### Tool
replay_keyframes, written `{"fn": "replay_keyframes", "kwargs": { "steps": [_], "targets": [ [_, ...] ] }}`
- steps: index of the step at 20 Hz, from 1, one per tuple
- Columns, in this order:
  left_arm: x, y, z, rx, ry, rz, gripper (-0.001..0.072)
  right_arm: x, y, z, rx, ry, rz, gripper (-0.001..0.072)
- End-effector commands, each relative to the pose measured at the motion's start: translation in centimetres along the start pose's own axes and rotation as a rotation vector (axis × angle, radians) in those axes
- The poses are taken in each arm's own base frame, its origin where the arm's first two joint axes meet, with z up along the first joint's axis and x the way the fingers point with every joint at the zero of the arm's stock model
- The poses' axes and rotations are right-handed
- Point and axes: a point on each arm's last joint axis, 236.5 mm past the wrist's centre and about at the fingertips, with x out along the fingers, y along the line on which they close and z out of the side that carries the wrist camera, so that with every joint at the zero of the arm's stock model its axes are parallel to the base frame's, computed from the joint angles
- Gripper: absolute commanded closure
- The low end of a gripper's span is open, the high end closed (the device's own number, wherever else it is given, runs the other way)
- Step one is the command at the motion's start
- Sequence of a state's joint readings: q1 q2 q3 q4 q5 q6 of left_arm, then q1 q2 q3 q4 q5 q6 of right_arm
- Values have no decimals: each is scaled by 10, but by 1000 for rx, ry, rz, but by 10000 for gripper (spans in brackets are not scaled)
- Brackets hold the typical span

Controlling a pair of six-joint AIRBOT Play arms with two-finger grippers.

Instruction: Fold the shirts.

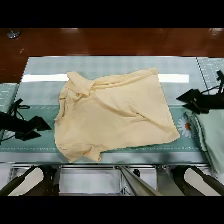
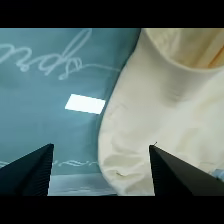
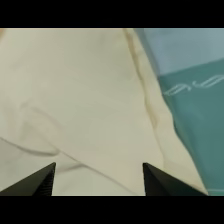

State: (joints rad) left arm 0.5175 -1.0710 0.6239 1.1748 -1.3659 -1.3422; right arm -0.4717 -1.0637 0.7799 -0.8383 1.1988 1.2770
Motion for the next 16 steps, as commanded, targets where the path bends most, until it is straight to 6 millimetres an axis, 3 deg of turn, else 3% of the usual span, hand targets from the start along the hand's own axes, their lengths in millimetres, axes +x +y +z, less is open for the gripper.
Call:
{"fn": "replay_keyframes", "kwargs": {
  "steps": [1,4,16],
  "targets": [
    [21,-11,-30,-74,37,-111,7,14,7,-51,37,-33,96,92],
    [36,-9,-52,-111,82,-121,7,12,9,-62,24,-30,102,92],
    [64,-32,-73,-7,158,-52,7,11,13,-65,25,-19,118,92]
  ]
}}
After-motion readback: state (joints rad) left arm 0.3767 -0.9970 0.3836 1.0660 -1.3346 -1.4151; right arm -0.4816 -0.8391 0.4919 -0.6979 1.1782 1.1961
